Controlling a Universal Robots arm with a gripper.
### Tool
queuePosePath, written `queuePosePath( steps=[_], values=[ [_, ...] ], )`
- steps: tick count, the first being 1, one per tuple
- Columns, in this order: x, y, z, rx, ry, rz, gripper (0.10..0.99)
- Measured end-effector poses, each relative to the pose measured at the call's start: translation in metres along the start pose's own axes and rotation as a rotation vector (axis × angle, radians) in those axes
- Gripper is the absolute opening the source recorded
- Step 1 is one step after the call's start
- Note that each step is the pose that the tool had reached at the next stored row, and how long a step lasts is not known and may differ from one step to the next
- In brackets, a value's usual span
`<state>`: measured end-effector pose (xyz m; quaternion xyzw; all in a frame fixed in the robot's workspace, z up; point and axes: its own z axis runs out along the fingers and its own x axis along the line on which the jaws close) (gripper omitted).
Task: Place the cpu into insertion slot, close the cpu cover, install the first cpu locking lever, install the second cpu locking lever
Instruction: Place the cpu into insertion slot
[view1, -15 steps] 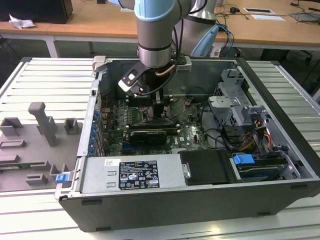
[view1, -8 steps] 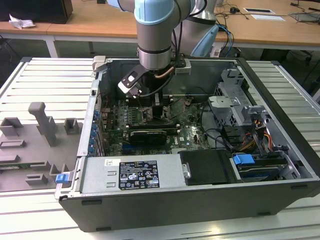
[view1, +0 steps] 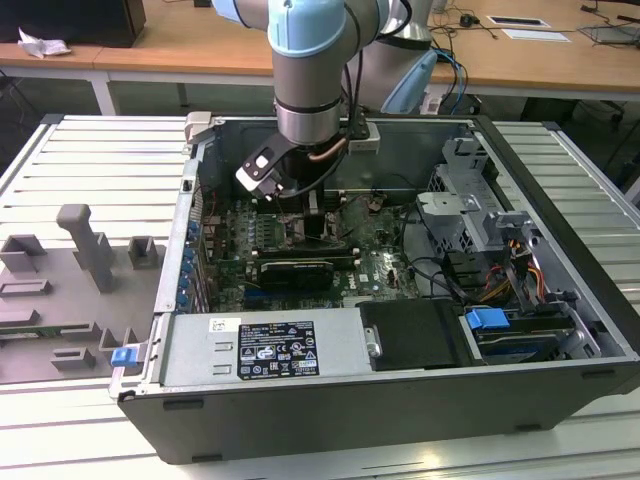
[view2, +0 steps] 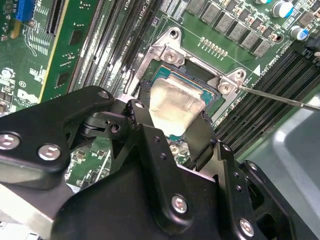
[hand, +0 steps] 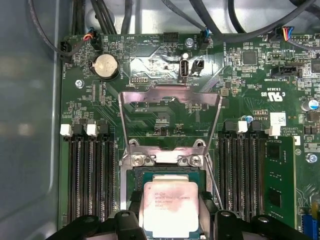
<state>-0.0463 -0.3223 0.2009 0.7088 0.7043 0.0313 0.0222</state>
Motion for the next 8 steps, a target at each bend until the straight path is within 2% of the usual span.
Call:
queuePosePath(
  steps=[7, 8],
  values=[
    [0.0002, 0.0001, 0.0007, -0.001, 0.0012, 0.0, 0.541],
    [0.0004, 0.0, 0.0005, 0.0, 0.0007, 0.0, 0.604]
  ],
)
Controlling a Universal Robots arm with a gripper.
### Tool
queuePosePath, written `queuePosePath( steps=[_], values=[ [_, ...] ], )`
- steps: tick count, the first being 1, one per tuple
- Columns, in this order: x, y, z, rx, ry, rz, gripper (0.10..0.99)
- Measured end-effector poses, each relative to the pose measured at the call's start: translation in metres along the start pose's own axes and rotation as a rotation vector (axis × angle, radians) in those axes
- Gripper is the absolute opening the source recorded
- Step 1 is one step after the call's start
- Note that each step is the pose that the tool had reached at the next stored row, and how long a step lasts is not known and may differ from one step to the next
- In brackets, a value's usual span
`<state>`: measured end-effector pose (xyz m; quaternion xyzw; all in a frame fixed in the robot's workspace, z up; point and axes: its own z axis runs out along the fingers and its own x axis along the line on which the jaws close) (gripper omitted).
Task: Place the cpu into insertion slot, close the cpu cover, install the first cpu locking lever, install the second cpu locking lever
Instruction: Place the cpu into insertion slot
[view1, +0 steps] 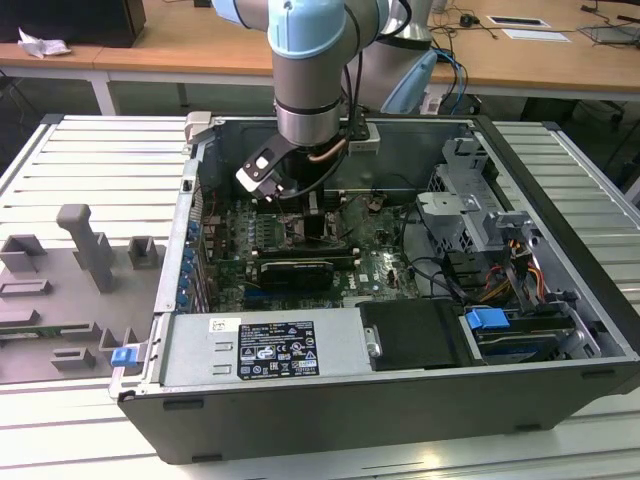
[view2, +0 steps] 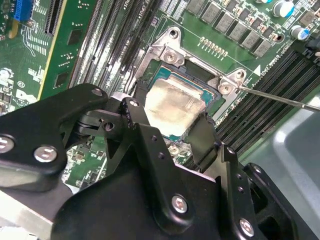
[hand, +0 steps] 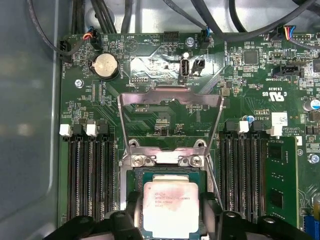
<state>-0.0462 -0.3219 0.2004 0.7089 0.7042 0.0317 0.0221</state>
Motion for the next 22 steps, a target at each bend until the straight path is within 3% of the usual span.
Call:
queuePosePath(
  steps=[3, 6, 11, 17, 18, 19, 22],
  values=[
    [0.0028, 0.0, 0.0003, 0.0, 0.0078, 0.0, 0.604],
    [0.0031, 0.0, 0.0005, 0.0, 0.0097, 0.0, 0.604],
    [0.0032, 0.0008, -0.0104, 0.0, 0.005, 0.0, 0.604],
    [0.0031, 0.001, -0.0132, 0.0, -0.0017, -0.001, 0.592],
    [0.0031, 0.001, -0.0133, 0.0, -0.0023, -0.001, 0.525],
    [0.003, 0.001, -0.0135, 0.0, -0.0027, -0.001, 0.525],
    [0.0029, 0.0011, -0.0142, 0.0, -0.0045, -0.001, 0.341]
  ],
)
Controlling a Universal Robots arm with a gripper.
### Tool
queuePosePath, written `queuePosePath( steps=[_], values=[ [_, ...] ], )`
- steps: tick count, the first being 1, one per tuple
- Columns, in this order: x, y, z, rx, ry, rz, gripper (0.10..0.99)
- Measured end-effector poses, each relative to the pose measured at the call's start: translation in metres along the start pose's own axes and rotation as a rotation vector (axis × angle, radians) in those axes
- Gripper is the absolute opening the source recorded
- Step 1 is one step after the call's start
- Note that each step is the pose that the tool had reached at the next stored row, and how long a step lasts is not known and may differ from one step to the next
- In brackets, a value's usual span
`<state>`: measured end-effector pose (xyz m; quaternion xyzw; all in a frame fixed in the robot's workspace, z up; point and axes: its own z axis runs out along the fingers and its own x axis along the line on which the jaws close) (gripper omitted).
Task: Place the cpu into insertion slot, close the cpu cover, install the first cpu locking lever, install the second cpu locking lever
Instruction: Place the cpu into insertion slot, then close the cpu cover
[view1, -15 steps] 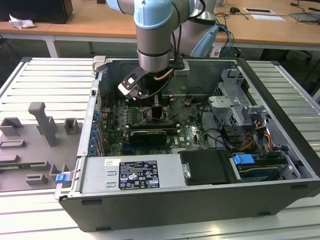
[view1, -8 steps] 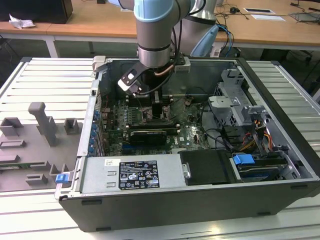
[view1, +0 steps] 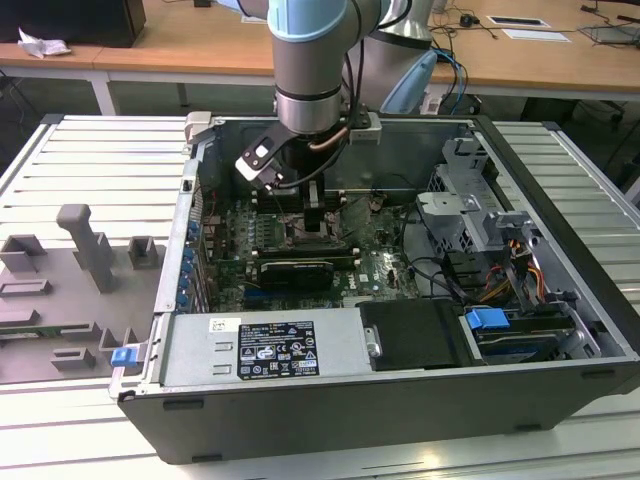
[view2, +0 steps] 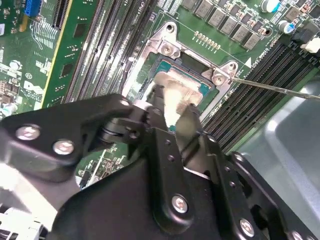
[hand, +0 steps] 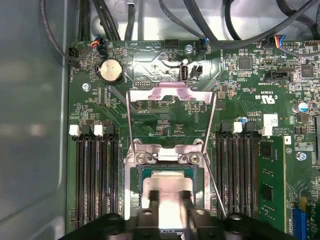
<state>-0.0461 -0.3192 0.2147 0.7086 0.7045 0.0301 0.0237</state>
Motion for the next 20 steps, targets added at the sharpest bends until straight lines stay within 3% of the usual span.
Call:
queuePosePath(
  steps=[1, 5, 14, 20],
  values=[
    [0.0, 0.0001, -0.0012, 0.0, -0.0027, 0.0, 0.106],
    [0.0, 0.0004, -0.0058, 0.0, -0.0036, 0.0, 0.106],
    [0.0, 0.0009, -0.0078, 0.0, -0.0036, 0.0, 0.106],
    [-0.0003, 0.0126, -0.0069, 0.001, -0.0036, 0.0, 0.106]
  ],
)
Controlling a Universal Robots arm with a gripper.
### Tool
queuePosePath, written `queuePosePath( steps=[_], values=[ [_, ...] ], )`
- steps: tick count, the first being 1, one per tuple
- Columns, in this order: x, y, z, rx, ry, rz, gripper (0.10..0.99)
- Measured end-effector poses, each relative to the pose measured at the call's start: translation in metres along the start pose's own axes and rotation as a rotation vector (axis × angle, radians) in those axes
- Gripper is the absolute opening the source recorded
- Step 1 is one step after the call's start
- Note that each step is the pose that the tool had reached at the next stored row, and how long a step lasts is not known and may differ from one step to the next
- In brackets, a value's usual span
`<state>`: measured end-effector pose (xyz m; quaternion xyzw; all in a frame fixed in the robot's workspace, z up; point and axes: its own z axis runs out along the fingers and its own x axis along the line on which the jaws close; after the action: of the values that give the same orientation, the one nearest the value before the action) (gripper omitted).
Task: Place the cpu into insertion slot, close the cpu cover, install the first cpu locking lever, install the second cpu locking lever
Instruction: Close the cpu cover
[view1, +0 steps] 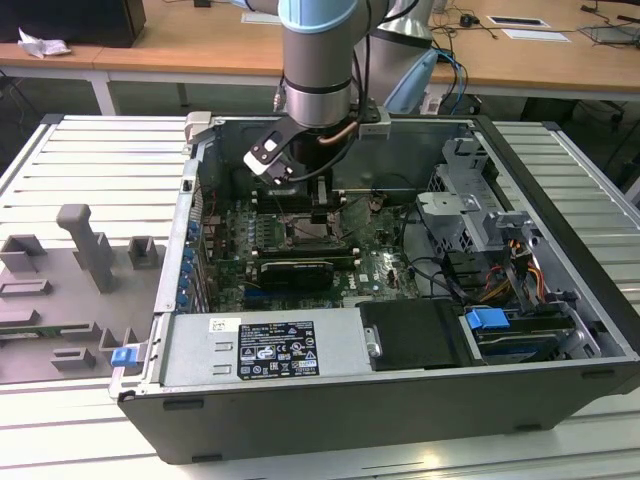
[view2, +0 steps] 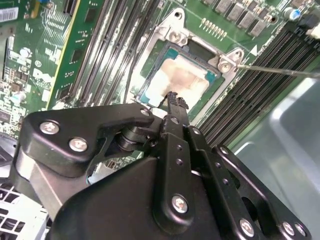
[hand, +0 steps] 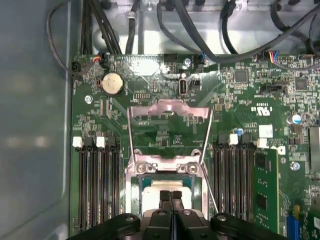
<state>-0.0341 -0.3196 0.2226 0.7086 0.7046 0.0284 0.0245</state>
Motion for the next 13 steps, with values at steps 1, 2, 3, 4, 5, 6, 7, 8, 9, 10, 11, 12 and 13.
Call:
queuePosePath(
  steps=[1, 2, 3, 4, 5, 6, 7, 8, 9, 10, 11, 12, 13],
  values=[
    [-0.0002, 0.0009, 0.0, 0.0, -0.0001, 0.0, 0.106],
    [-0.0002, 0.0018, 0.0001, 0.0, 0.0, 0.0, 0.106],
    [-0.0003, 0.0028, 0.0002, 0.0, -0.0001, 0.0, 0.106],
    [-0.0002, 0.0028, 0.0, 0.0, -0.0002, 0.0, 0.106],
    [-0.0002, 0.0029, -0.0014, 0.0, -0.0001, 0.0, 0.106],
    [-0.0002, 0.003, -0.0023, 0.0, -0.0001, 0.0, 0.106],
    [-0.0002, 0.0031, -0.0034, 0.0, -0.0001, 0.0, 0.106],
    [-0.0002, 0.0033, -0.0059, 0.0, -0.0001, 0.0, 0.106],
    [-0.0002, 0.0036, -0.0099, 0.0, 0.0, 0.0, 0.106],
    [-0.0001, 0.0038, -0.0119, 0.0, 0.0, 0.0, 0.106],
    [-0.0001, 0.0039, -0.0135, 0.0, -0.0001, 0.0, 0.106],
    [-0.0001, 0.004, -0.0152, 0.0, -0.0001, 0.0, 0.106],
    [-0.0001, 0.0041, -0.017, 0.0, -0.0001, 0.0, 0.106]
  ],
)
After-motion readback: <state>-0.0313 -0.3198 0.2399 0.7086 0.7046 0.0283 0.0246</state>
